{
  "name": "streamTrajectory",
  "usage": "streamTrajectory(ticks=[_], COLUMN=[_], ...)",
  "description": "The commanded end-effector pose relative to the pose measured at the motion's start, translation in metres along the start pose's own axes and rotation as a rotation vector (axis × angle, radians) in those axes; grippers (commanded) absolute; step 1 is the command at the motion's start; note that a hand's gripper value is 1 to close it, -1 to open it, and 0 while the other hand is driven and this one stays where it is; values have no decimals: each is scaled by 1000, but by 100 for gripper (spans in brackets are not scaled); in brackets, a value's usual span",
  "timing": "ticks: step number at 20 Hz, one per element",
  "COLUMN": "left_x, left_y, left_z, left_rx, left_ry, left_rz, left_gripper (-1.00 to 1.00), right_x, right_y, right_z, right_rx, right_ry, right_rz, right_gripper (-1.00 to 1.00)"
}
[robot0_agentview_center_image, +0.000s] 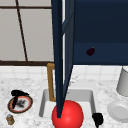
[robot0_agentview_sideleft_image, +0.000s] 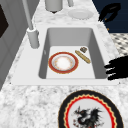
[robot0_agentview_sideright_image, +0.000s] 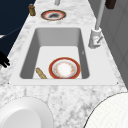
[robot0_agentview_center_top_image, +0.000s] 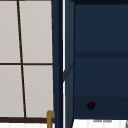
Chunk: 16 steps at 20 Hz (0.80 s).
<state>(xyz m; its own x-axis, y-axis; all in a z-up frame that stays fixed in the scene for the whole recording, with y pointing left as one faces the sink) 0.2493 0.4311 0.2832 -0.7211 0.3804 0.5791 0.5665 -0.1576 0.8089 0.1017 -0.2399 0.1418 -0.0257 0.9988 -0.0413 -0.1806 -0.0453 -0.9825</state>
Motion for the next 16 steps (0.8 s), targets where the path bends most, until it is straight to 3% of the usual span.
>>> streamTrajectory(ticks=[1, 5, 7, 8, 10, 16], left_x=[8, 18, 26, 31, 38, 61], left_y=[7, 15, 18, 8, 4, -11], left_z=[5, 11, 16, 18, 20, 31], left_rx=[62, 59, 47, 38, 39, 39], left_ry=[83, 82, 65, 58, 62, 63], left_rz=[8, 32, 49, 22, 7, 16], left_gripper=[-100, -100, -100, -100, -100, -100], right_x=[0, 0, 0, 0, 0, 0], right_y=[0, 0, 0, 0, 0, 0], right_z=[0, 0, 0, 0, 0, 0], right_rx=[0, 0, 0, 0, 0, 0], right_ry=[0, 0, 0, 0, 0, 0], right_rz=[0, 0, 0, 0, 0, 0], right_gripper=[0, 0, 0, 0, 0, 0])
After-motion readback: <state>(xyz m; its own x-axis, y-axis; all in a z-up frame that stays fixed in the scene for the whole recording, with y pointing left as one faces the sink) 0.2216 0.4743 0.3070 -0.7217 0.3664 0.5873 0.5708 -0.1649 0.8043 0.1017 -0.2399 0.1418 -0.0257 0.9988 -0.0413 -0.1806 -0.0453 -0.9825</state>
